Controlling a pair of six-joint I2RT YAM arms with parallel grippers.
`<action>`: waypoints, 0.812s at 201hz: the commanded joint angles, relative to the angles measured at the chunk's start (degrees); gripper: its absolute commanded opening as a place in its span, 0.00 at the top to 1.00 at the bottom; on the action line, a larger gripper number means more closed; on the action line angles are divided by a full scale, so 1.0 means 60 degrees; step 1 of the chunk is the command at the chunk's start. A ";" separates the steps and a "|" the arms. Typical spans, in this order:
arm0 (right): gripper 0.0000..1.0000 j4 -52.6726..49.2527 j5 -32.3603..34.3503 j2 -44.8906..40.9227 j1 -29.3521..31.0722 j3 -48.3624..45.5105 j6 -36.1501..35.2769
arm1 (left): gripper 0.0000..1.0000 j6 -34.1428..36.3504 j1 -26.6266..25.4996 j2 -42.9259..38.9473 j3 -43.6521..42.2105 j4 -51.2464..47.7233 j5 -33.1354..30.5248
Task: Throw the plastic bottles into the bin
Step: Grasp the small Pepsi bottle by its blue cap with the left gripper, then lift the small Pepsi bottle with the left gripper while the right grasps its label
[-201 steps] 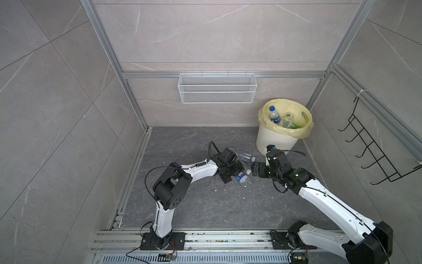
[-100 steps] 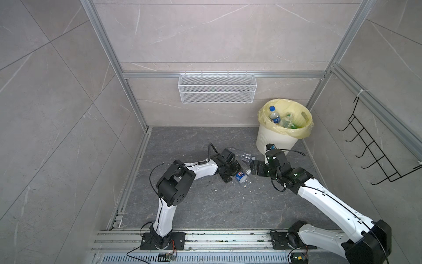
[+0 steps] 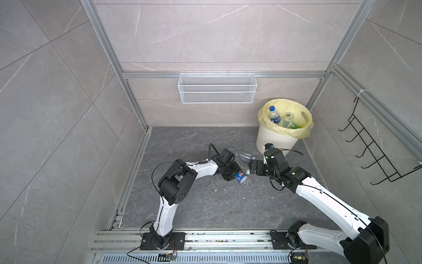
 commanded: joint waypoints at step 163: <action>0.00 0.1556 -0.1275 0.0632 0.1474 -0.0505 -0.0763 | 0.49 0.1595 0.1254 -0.2304 -0.0982 -0.0954 -0.0093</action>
